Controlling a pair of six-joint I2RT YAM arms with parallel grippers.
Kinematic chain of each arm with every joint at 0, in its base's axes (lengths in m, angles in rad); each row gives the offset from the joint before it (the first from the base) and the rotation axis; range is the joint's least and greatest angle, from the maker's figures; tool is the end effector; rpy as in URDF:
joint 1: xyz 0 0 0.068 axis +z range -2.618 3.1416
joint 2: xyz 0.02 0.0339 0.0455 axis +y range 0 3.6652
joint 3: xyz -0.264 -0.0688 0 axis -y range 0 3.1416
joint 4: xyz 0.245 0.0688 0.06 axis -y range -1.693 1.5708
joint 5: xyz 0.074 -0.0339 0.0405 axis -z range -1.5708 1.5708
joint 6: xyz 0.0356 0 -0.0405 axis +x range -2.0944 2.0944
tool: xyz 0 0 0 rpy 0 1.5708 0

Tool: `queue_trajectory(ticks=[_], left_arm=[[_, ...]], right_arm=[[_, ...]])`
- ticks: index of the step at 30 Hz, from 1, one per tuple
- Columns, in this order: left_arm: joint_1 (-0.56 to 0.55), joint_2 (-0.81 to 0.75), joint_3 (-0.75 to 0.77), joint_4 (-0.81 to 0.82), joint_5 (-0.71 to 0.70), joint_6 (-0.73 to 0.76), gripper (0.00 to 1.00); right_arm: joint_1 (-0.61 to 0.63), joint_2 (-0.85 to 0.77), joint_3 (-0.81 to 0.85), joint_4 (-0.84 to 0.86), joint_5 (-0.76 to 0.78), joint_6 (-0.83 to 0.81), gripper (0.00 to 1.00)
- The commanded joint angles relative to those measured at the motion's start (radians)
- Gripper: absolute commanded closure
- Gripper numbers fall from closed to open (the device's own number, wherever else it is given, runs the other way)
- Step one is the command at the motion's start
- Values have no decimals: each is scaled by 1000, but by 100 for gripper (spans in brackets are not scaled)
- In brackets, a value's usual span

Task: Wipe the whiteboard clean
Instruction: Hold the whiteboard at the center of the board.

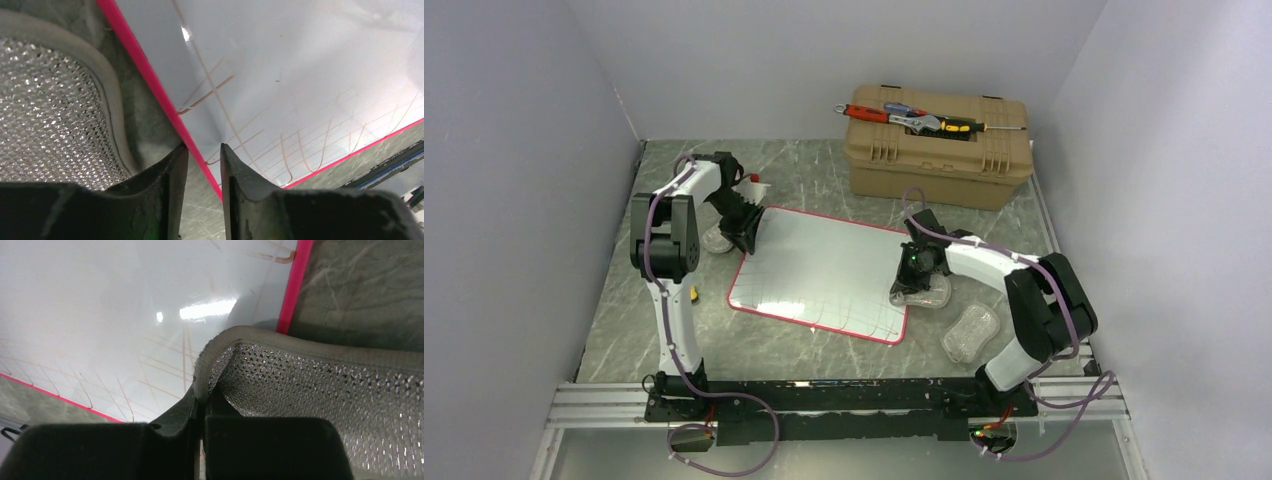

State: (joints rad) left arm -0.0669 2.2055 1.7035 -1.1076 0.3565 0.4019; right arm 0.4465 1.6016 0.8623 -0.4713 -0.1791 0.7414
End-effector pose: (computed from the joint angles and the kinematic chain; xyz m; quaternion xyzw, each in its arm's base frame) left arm 0.4143 -0.0402 0.1535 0.2252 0.9579 -0.1780 0.0107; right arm 0.2571 0.1301 0.1546 0.1281 0.9716 0.1728 0.0986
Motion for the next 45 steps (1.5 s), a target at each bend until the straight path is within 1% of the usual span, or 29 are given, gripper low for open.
queue_trajectory(ticks=[1,6,9,12,15,19,23,29,32,34,37,40,42,45], left_arm=[[-24,-36,-39,109,51,12,60],[-23,-150,-164,121,34,28,53],[-19,-173,-223,144,-3,29,51],[-10,-170,-248,157,-14,22,49],[-6,-160,-270,183,-33,21,50],[-5,-128,-270,184,-44,17,60],[-6,-114,-295,194,-37,12,70],[-7,-106,-338,207,-23,14,76],[-11,-98,-343,205,-16,14,78],[-14,-95,-344,206,-15,12,79],[-17,-92,-339,205,-13,10,82],[-19,-86,-328,200,-17,11,86],[-19,-85,-326,202,-27,12,91],[-18,-86,-327,207,-44,18,97]], right_arm=[[29,-127,-47,109,26,-53,100],[84,-233,-124,144,-115,-59,100],[99,-260,-156,164,-173,-50,100],[120,-242,-174,173,-202,-52,100],[147,-182,-202,218,-233,-49,100],[195,-123,-211,266,-237,-42,100],[230,-98,-225,318,-236,-39,100],[297,14,-184,382,-189,-23,100],[352,118,-111,413,-159,-11,100],[391,205,-28,425,-143,-12,100],[452,363,117,415,-138,-18,100],[494,464,251,364,-142,-27,100],[498,459,236,365,-137,-9,100],[474,368,99,375,-99,3,100]])
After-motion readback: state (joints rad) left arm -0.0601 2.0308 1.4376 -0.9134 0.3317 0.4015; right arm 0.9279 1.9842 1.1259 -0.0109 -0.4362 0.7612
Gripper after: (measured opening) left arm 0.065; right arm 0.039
